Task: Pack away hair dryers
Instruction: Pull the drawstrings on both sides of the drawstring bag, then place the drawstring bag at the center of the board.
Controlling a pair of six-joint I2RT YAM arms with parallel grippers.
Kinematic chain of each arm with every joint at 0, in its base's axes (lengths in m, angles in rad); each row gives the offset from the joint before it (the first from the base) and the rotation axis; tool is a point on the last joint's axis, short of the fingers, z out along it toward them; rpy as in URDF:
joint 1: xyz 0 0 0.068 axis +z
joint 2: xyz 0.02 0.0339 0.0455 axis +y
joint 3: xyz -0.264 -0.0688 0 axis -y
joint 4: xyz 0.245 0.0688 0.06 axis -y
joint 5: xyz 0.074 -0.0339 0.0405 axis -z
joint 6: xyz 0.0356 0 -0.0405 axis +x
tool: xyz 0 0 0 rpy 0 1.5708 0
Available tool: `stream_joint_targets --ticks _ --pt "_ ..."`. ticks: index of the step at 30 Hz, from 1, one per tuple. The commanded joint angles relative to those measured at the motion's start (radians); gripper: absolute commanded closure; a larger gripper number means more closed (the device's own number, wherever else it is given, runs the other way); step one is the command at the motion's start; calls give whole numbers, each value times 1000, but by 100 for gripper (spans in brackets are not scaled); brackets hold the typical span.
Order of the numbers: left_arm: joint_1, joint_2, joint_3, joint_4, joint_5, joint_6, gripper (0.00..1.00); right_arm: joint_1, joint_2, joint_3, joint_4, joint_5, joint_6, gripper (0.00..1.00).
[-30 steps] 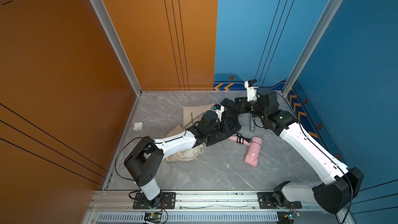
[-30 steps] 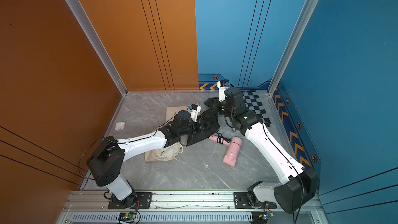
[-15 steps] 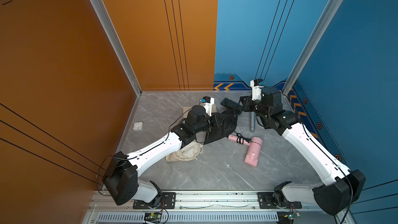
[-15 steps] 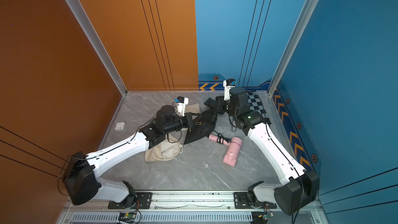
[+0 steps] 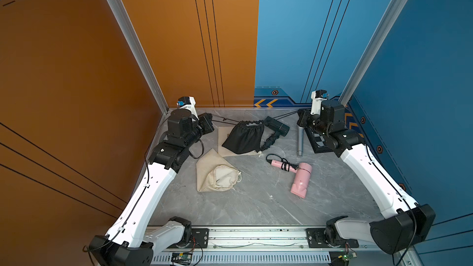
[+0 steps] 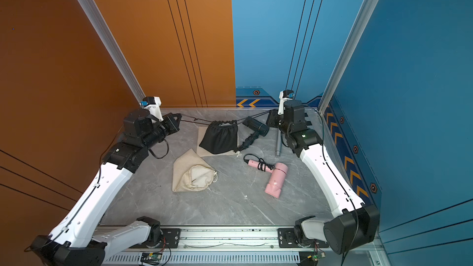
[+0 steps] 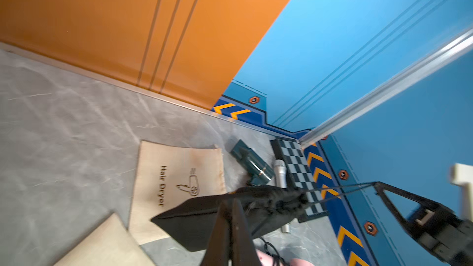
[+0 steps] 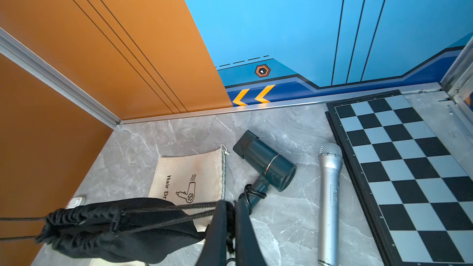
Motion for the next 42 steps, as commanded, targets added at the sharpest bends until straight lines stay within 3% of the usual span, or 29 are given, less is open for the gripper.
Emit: stream_joint_targets --ticks 1,14,21,27,33,42 --pt "76 -25 21 -80 -67 48 100 -27 17 35 -3 95 -30 100" --pt "234 -17 34 -151 -131 151 100 -55 44 41 -51 208 -102 100" --pt "295 -9 80 -184 -111 146 100 -27 66 120 -57 172 -102 100" --pt "327 22 145 -205 -74 149 100 132 203 350 -62 118 -110 100" --pt "424 69 179 -203 61 124 100 256 418 665 -52 69 -117 100" --pt "543 123 276 -168 158 109 100 321 841 1237 25 -32 -4 100"
